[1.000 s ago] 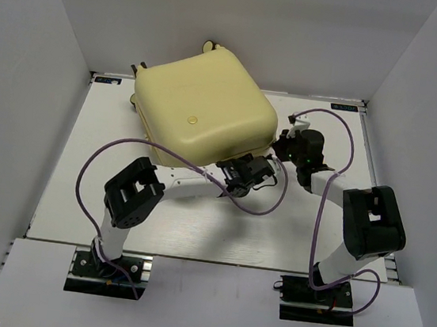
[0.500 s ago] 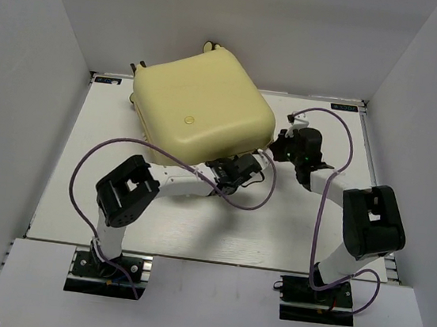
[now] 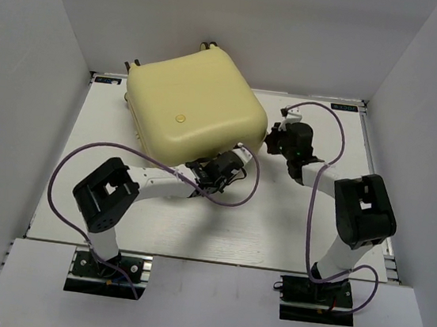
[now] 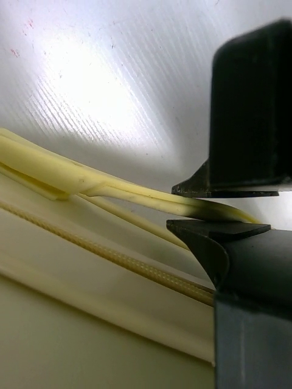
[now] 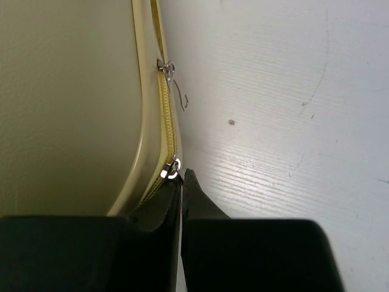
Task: Pack the luggage
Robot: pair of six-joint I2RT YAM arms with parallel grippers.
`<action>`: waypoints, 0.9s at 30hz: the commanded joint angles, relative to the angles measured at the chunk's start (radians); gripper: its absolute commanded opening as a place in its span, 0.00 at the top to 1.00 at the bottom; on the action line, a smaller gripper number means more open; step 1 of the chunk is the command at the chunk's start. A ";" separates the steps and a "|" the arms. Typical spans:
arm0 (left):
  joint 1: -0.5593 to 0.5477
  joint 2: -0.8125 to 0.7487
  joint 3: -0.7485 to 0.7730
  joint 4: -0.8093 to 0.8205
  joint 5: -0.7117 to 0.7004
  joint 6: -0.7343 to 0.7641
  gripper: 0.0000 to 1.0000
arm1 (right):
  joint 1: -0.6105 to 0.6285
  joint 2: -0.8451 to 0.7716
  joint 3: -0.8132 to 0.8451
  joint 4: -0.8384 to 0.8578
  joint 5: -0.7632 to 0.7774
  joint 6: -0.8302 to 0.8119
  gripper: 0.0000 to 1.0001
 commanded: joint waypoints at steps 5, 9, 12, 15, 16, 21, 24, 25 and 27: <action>0.026 -0.134 -0.132 -0.401 -0.087 -0.140 1.00 | -0.107 0.095 0.010 0.312 0.198 -0.135 1.00; 0.029 -0.147 -0.144 -0.399 -0.075 -0.129 1.00 | -0.111 0.202 0.045 0.593 0.000 -0.138 1.00; 0.031 -0.150 -0.129 -0.429 -0.078 -0.123 1.00 | -0.118 0.224 0.062 0.634 -0.073 -0.080 1.00; 0.036 -0.195 -0.121 -0.444 -0.079 -0.113 1.00 | -0.115 0.178 0.017 0.668 -0.085 -0.107 1.00; 0.036 -0.206 -0.129 -0.444 -0.078 -0.109 1.00 | -0.116 0.164 0.014 0.664 -0.090 -0.098 1.00; 0.036 -0.317 -0.182 -0.425 -0.033 -0.085 1.00 | -0.121 0.180 0.026 0.730 -0.242 -0.066 1.00; 0.037 -0.354 -0.213 -0.429 -0.015 -0.088 1.00 | -0.116 0.268 0.033 0.948 -0.263 0.004 1.00; 0.040 -0.366 -0.242 -0.430 -0.006 -0.086 1.00 | -0.113 0.284 0.042 0.986 -0.255 0.023 1.00; 0.045 -0.374 -0.256 -0.433 0.005 -0.088 1.00 | -0.113 0.325 0.066 1.059 -0.248 0.076 1.00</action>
